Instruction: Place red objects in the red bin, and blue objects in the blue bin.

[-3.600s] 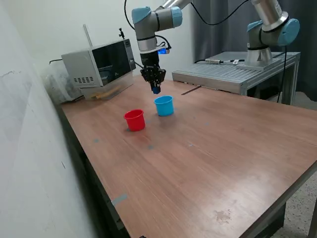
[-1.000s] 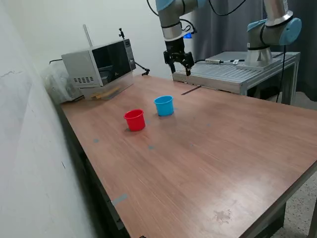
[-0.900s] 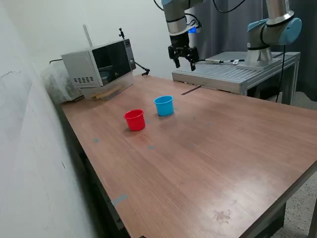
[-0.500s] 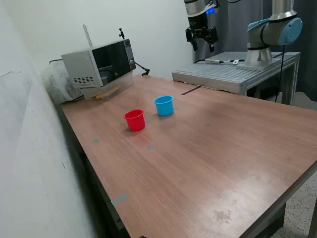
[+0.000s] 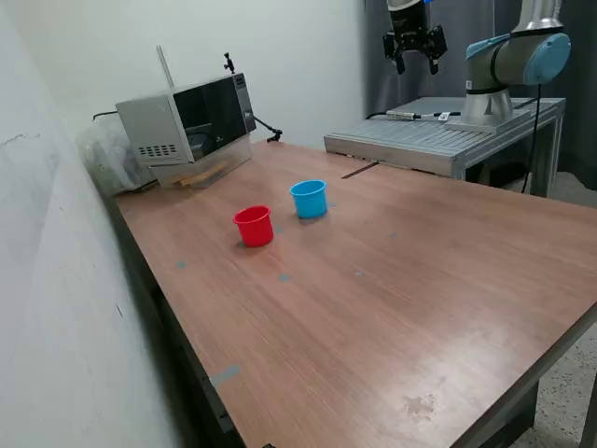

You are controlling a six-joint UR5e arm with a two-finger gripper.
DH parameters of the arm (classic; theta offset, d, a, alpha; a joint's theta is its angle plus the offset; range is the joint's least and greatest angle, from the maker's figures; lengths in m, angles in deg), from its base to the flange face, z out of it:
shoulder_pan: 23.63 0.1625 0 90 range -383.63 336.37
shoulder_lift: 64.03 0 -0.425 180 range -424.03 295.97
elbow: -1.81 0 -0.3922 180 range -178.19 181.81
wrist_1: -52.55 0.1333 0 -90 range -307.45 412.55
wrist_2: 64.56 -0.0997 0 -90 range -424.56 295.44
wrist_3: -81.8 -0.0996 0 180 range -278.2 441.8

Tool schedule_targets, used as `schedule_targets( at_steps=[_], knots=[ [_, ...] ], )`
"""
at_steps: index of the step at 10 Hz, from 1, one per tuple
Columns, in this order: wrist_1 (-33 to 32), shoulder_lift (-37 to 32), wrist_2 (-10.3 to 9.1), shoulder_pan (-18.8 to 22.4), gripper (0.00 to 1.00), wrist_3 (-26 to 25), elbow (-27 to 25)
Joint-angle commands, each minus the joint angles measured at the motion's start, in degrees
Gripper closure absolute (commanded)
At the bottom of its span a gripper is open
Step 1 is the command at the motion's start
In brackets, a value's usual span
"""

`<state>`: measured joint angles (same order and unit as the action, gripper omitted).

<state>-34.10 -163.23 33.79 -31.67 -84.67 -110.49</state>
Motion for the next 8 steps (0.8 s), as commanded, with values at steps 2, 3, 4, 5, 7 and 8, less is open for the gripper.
schedule_targets(
  at_steps=[2,3,4,5,7,8],
  knots=[
    [9.9,-1.3,-0.26,-0.4,0.00,0.0,-1.0],
    [10.0,-1.2,-0.26,-0.5,0.00,0.1,-0.9],
    [9.9,-1.2,-0.26,-0.5,0.00,0.1,-0.7],
    [9.9,-1.2,-0.26,-0.5,0.00,0.1,-0.7],
    [9.9,-1.2,-0.26,-0.5,0.00,0.1,-0.8],
    [9.9,-1.2,-0.26,-0.5,0.00,0.1,-0.8]
  ],
)
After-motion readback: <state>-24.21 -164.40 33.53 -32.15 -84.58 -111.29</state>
